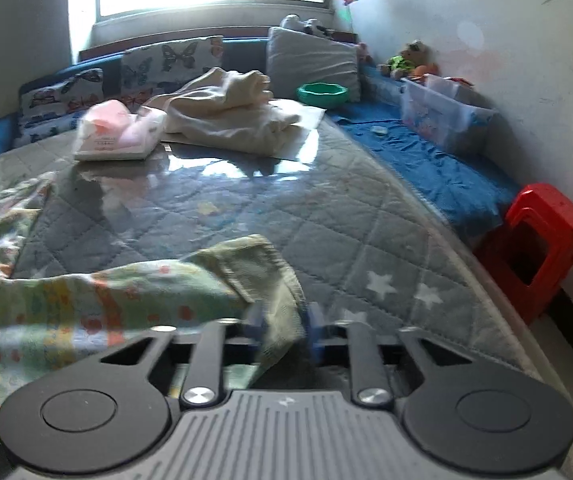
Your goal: Fold clothes
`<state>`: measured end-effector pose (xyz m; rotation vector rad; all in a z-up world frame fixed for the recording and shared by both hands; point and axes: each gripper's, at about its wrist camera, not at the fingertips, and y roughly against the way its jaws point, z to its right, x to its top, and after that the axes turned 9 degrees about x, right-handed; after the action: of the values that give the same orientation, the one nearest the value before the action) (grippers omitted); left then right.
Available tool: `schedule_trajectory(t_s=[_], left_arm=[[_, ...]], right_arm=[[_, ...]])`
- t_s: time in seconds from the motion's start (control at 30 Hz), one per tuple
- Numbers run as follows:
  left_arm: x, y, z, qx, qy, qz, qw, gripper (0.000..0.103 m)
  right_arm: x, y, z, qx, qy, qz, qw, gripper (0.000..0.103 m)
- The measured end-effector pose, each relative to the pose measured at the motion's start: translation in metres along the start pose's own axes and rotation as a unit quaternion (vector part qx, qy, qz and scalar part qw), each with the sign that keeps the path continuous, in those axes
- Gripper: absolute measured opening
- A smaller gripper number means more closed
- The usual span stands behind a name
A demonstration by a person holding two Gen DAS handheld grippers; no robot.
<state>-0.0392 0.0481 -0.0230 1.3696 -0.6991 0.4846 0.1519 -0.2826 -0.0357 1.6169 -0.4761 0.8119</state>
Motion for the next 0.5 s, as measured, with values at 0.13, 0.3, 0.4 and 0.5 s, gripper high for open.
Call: schedule_trajectory(t_s=[0.13, 0.3, 0.4, 0.5], left_arm=[[-0.003, 0.002, -0.001, -0.004, -0.005, 0.002, 1.0000, 0.024], [-0.003, 0.002, -0.003, -0.009, 0.003, 0.002, 1.0000, 0.024], [-0.003, 0.003, -0.002, -0.007, 0.004, 0.003, 1.0000, 0.024], [-0.004, 0.003, -0.004, -0.009, 0.006, 0.003, 0.9999, 0.024]], right_arm=[[0.005, 0.005, 0.008, -0.019, -0.015, 0.011, 1.000, 0.041], [0.019, 0.012, -0.013, 0.044, 0.024, 0.024, 0.998, 0.041], [0.025, 0.001, -0.030, 0.080, 0.041, 0.013, 0.996, 0.042], [0.029, -0.018, -0.045, 0.100, 0.053, -0.003, 0.994, 0.045]])
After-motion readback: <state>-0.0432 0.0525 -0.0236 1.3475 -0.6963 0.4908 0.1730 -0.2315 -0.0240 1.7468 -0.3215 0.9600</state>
